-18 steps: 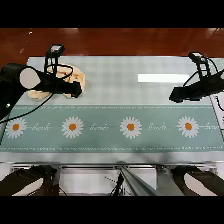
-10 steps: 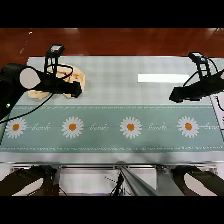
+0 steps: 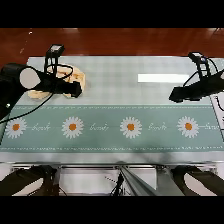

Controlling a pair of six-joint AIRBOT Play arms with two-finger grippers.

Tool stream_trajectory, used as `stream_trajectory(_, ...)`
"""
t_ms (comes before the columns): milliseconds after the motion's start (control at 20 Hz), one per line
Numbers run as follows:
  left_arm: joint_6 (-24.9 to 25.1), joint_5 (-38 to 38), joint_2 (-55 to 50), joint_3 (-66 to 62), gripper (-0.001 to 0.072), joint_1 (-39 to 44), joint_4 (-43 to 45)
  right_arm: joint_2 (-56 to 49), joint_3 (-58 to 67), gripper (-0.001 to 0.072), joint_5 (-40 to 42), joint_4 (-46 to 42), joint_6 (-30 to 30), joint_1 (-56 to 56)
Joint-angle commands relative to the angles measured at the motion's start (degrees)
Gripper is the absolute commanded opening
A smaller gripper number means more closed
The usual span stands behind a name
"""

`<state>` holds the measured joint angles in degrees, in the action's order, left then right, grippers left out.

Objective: Fold the shirts.

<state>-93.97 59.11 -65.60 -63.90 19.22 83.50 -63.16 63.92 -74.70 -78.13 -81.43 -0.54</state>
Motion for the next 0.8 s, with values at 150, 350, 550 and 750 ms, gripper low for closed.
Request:
stream_trajectory(150, -0.02, -3.06, -0.31, 0.02, 0.0682, 0.02, -1.66, 0.00, 0.04, 0.0555, 1.22, 0.92, -0.02, 0.04)
stream_trajectory(350, 1.09, -3.13, -0.35, 0.02, 0.0683, -0.02, -1.44, 0.00, 0.04, 0.0555, 1.07, 1.03, 0.13, 0.04)
stream_trajectory(550, 2.40, -7.69, -0.44, 0.00, 0.0685, -0.39, -0.83, 0.00, 0.04, 0.0554, 4.09, -0.39, 0.52, 0.04)
stream_trajectory(750, 3.08, -10.32, -0.57, 0.00, 0.0687, -2.56, 11.56, 0.00, 0.04, 0.0554, 4.42, -3.32, 0.50, 0.04)
